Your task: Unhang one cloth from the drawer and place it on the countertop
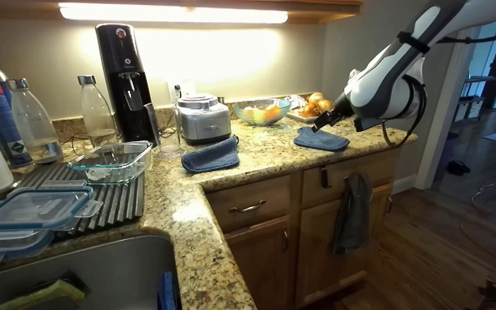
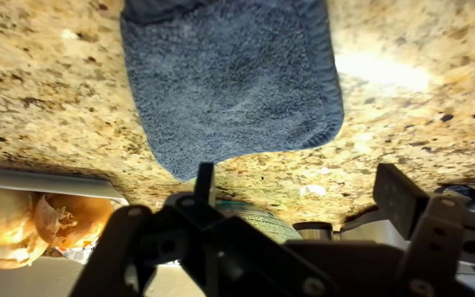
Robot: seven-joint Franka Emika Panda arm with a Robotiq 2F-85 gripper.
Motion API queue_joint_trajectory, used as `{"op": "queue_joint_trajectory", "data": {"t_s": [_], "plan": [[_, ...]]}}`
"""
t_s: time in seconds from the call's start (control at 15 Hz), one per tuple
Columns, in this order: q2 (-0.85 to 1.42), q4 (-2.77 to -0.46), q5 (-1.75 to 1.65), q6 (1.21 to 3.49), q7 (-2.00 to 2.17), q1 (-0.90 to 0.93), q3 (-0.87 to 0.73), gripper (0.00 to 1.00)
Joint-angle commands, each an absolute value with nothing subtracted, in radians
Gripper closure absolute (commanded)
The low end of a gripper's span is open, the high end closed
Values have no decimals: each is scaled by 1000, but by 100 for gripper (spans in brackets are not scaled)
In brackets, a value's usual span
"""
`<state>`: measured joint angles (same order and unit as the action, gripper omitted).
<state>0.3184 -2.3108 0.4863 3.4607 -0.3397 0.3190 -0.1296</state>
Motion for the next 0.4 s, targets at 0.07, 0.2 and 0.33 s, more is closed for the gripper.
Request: {"op": "queue_joint_trajectory", "data": {"t_s": [0.07, 0.2, 0.33], "plan": [[294, -2331, 490, 3461, -342, 347, -150, 0], [292, -2331, 490, 3461, -342, 351, -150, 0], [302, -2326, 490, 3461, -342, 351, -150, 0]]}}
